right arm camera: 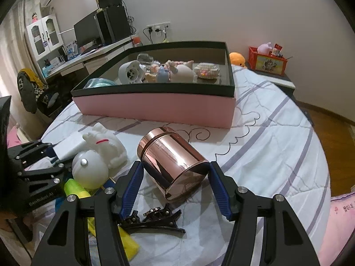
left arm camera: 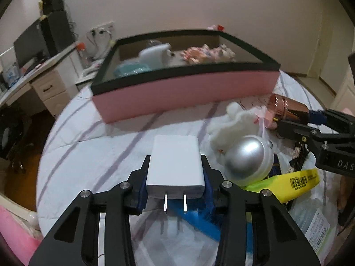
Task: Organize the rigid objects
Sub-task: 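Carry the plug adapter and rose-gold cylinder into the pink box and release both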
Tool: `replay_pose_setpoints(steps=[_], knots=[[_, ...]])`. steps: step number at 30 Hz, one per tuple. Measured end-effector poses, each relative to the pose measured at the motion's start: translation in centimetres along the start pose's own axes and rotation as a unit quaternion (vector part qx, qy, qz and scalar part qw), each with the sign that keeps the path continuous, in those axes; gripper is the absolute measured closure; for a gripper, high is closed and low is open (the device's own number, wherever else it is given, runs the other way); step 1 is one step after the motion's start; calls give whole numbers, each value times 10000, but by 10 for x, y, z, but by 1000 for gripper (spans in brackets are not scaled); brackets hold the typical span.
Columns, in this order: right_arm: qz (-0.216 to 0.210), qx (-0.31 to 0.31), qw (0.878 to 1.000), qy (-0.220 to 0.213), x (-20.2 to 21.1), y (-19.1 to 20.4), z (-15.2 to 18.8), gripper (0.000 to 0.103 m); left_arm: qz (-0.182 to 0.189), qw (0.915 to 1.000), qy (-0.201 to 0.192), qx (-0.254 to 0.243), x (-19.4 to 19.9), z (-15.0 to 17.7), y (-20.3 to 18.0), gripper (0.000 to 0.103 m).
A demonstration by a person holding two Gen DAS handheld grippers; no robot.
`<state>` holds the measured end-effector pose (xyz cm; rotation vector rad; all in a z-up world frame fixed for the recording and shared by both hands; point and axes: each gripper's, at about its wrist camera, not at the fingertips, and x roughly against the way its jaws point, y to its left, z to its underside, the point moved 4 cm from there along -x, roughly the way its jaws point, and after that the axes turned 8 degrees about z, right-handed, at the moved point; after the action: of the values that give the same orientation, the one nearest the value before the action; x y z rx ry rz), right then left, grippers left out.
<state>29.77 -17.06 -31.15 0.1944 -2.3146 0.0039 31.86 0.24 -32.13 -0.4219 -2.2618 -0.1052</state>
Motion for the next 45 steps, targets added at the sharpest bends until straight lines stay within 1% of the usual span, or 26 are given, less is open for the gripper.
replay_pose_setpoints(steps=[4,7,11,13,15,16,17,22,25,26,33,39,42,45], knots=[[23,-77,9997,-227,13,0,-2,42,-105,9994,-299,163,18,-4,8,63],[46,-141,9988,-474,27,0,-7,42,-141,9972,-714,180,43,-12,9,63],[61,-222,9957,-897,52,4,-15,42,-195,9914,-1291,113,76,-27,4,63],[70,-234,9934,-1118,67,6,-19,42,-252,9864,-1621,78,94,-33,1,63],[87,-242,9908,-1329,82,9,-24,42,-276,9837,-1775,5,106,-38,-2,62],[91,-237,9898,-1403,89,10,-26,42,-310,9810,-1916,0,113,-41,-3,62],[99,-252,9878,-1536,97,12,-28,42,-317,9799,-1968,-28,117,-42,-5,62],[133,-189,9833,-1808,126,20,-36,42,-356,9759,-2145,-193,141,-54,-13,62],[120,-162,9798,-1989,142,25,-41,42,-330,9721,-2314,-215,157,-59,-16,62],[116,-154,9785,-2055,148,27,-42,42,-374,9693,-2420,-231,165,-63,-17,62],[171,-31,9691,-2461,183,36,-59,42,-432,9595,-2754,-408,195,-81,-24,62],[192,58,9646,-2630,197,40,-72,41,-531,9553,-2869,-485,204,-88,-27,62],[184,96,9646,-2628,195,41,-76,41,-627,9541,-2889,-476,204,-90,-26,62],[165,124,9661,-2574,186,43,-82,41,-806,9529,-2886,-463,201,-93,-21,62]])
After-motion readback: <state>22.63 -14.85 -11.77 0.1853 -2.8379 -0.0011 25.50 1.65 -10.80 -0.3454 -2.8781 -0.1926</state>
